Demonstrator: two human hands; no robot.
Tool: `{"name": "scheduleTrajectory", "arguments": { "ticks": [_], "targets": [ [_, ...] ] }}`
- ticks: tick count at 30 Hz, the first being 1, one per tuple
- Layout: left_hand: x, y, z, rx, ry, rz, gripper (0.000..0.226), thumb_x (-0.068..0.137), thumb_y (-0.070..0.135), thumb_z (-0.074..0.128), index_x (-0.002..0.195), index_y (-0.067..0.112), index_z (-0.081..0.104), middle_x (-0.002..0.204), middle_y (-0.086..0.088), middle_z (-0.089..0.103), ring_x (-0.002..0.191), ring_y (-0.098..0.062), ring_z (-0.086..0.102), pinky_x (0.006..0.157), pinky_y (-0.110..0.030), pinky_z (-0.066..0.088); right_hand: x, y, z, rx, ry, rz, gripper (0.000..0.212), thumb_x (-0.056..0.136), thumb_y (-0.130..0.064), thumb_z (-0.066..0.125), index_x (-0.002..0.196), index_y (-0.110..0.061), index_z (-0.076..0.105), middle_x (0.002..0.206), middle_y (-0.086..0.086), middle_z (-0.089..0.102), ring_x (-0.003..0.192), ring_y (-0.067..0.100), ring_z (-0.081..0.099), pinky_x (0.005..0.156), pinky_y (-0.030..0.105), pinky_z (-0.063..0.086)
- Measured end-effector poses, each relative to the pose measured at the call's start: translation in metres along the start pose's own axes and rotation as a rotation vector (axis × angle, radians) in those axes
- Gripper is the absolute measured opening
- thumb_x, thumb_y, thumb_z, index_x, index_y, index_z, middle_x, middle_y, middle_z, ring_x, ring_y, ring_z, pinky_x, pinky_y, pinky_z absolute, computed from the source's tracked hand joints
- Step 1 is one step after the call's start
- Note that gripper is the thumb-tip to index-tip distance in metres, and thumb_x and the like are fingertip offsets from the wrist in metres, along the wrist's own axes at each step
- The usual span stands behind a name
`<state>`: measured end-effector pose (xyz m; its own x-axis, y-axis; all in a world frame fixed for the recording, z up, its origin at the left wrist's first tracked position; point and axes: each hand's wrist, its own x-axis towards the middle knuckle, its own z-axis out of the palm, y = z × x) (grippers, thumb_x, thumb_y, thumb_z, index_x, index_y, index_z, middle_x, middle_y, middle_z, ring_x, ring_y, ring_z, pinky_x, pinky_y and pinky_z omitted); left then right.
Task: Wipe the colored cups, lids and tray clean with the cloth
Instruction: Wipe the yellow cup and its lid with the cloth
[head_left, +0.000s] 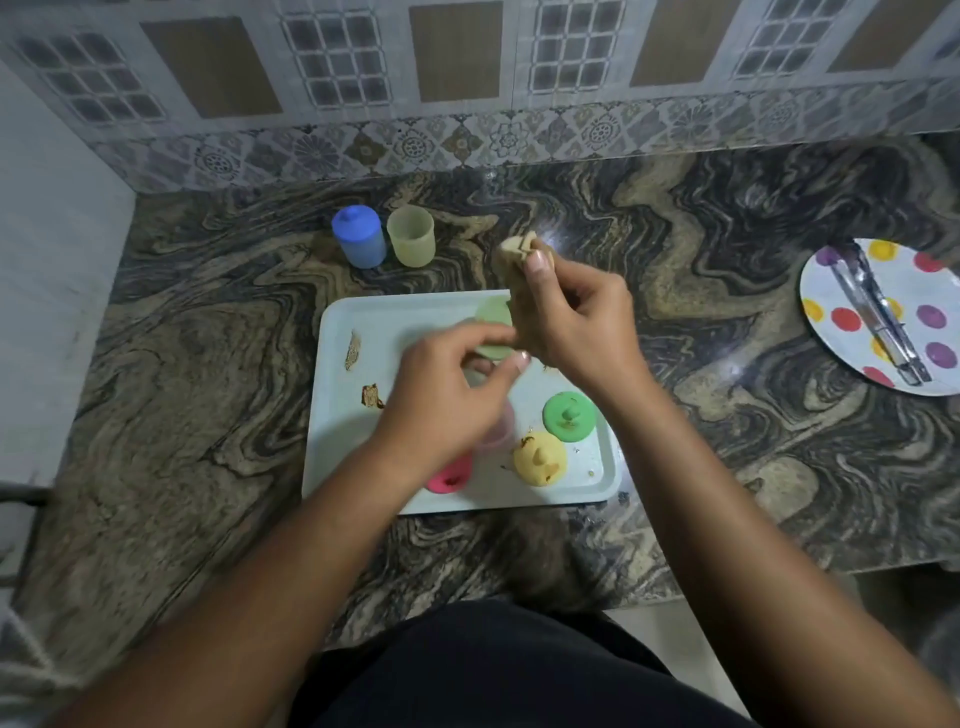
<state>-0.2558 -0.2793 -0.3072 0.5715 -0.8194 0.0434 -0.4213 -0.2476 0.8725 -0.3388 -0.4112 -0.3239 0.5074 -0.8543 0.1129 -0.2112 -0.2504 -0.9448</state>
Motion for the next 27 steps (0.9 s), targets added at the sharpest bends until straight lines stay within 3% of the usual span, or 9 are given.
{"name": "scheduleTrajectory", "arguments": {
  "ticks": [4,6,8,11,14,16,18,24,27],
  "targets": [
    [-0.046,-0.016,0.036,0.073,-0.116,-0.067,0.026,0.085,0.023,0.075,0.110,0.020,0.075,0.096,0.013,0.071,0.074,-0.001,0.067,0.080,-0.015,0.054,-0.037,0.020,-0.024,0.102,-0.046,0.085,0.035,0.099,-0.045,0.055,0.101,-0.019,0.079,0.062,-0.014,0.053,0.049,0.009,0.053,0.055,0.041,0.053],
    [-0.059,-0.027,0.049,0.164,-0.196,-0.092,0.029,0.086,0.019,0.070,0.115,0.018,0.073,0.097,0.004,0.072,0.071,-0.001,0.064,0.079,-0.022,0.056,-0.055,0.032,-0.035,0.110,-0.078,0.097,0.031,0.100,-0.043,0.054,0.095,-0.024,0.079,0.059,-0.015,0.054,0.047,0.011,0.051,0.054,0.037,0.048],
    [-0.068,-0.034,0.060,0.283,-0.242,-0.091,0.032,0.088,0.017,0.066,0.120,0.017,0.070,0.092,-0.003,0.075,0.074,-0.013,0.066,0.071,-0.020,0.052,-0.071,0.047,-0.043,0.059,-0.088,0.132,0.029,0.099,-0.047,0.055,0.091,-0.031,0.078,0.057,-0.012,0.056,0.049,0.012,0.054,0.056,0.039,0.052],
    [-0.072,-0.042,0.074,0.378,-0.227,-0.075,0.028,0.090,0.024,0.063,0.117,0.019,0.068,0.093,0.002,0.074,0.077,-0.016,0.066,0.069,-0.031,0.057,-0.092,0.070,-0.053,-0.089,-0.109,0.188,0.041,0.093,-0.057,0.055,0.108,-0.026,0.078,0.071,-0.005,0.073,0.061,0.016,0.067,0.060,0.050,0.059],
    [-0.072,-0.050,0.088,0.487,-0.209,-0.094,0.032,0.092,0.035,0.059,0.120,0.022,0.063,0.092,0.006,0.072,0.082,-0.017,0.068,0.065,-0.036,0.057,-0.106,0.088,-0.061,-0.216,-0.133,0.170,0.041,0.095,-0.050,0.058,0.123,-0.024,0.073,0.106,-0.007,0.077,0.074,0.007,0.071,0.065,0.037,0.059],
    [-0.073,-0.054,0.094,0.534,-0.194,-0.104,0.033,0.092,0.038,0.057,0.120,0.022,0.061,0.092,0.005,0.071,0.082,-0.018,0.067,0.062,-0.036,0.056,-0.111,0.095,-0.063,-0.246,-0.150,0.153,0.036,0.097,-0.041,0.061,0.126,-0.022,0.071,0.111,-0.008,0.076,0.071,-0.007,0.065,0.064,0.016,0.052],
    [-0.073,-0.057,0.100,0.544,-0.166,-0.118,0.033,0.092,0.039,0.058,0.120,0.021,0.060,0.092,0.003,0.070,0.082,-0.020,0.066,0.063,-0.038,0.057,-0.114,0.100,-0.066,-0.265,-0.169,0.131,0.035,0.097,-0.037,0.063,0.126,-0.020,0.070,0.117,-0.010,0.074,0.071,-0.014,0.060,0.064,0.006,0.043],
    [-0.069,-0.058,0.113,0.519,-0.067,-0.114,0.028,0.093,0.037,0.059,0.112,0.018,0.064,0.086,0.002,0.070,0.076,-0.021,0.067,0.061,-0.039,0.056,-0.118,0.103,-0.079,-0.219,-0.201,0.128,0.034,0.097,-0.035,0.064,0.126,-0.019,0.070,0.124,-0.014,0.068,0.089,-0.015,0.065,0.073,0.010,0.052],
    [-0.071,-0.054,0.117,0.478,-0.008,-0.079,0.024,0.092,0.034,0.059,0.109,0.019,0.067,0.081,0.005,0.068,0.072,-0.019,0.065,0.059,-0.038,0.055,-0.119,0.104,-0.085,-0.201,-0.205,0.129,0.035,0.097,-0.035,0.063,0.128,-0.018,0.069,0.127,-0.012,0.067,0.081,-0.016,0.064,0.068,0.012,0.052]
  ]
}}
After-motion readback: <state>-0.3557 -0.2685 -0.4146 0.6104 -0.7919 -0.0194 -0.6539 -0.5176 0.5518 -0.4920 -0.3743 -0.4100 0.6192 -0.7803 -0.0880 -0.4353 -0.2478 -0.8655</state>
